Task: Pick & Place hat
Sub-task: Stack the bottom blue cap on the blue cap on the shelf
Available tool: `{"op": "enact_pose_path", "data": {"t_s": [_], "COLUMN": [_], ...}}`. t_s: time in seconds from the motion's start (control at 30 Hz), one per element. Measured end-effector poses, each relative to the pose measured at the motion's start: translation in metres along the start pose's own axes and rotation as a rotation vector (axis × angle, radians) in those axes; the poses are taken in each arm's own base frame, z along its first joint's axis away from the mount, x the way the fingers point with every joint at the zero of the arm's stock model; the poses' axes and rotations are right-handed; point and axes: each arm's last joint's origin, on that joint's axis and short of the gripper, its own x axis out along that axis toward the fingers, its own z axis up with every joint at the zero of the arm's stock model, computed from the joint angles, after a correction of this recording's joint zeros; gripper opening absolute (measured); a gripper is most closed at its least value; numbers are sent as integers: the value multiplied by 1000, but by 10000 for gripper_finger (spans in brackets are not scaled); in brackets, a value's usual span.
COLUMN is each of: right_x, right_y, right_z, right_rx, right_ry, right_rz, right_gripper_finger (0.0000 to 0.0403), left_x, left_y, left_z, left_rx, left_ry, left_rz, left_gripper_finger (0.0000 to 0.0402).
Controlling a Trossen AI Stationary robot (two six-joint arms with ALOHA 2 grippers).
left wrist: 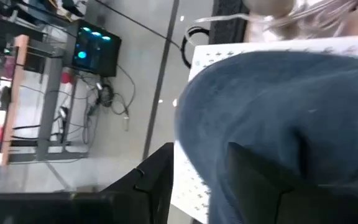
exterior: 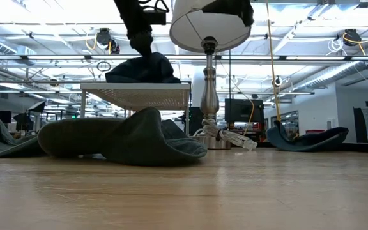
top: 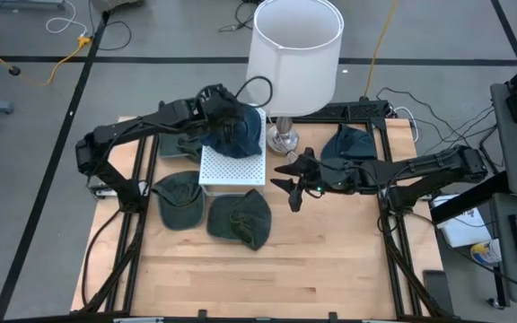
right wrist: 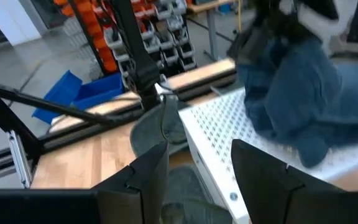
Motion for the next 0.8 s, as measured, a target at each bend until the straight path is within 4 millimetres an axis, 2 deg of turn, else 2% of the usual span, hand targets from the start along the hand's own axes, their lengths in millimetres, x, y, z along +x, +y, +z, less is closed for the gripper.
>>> {"op": "enact_pose_path", "data": {"t_s": [0.2, 0.47, 0.6, 0.8], "right_x": [0, 0, 0, 0], "right_y": [2, 2, 3, 3], "right_z": [7, 7, 7, 7], "right_rx": [-47, -78, -81, -121], "right_ry": [-66, -70, -73, -69], "right_rz": [21, 22, 24, 21], "right_gripper_finger": [169, 169, 169, 169], "left_x": [6, 27, 22, 1], "left_y": [-19, -50, -52, -42], "left_z": [-4, -19, -16, -8], "left_rx": [-20, 13, 3, -46], "left_ry": [18, 58, 51, 22], "left_rz": [-54, -96, -73, 23], "left_gripper_finger": [130, 115, 120, 129]}}
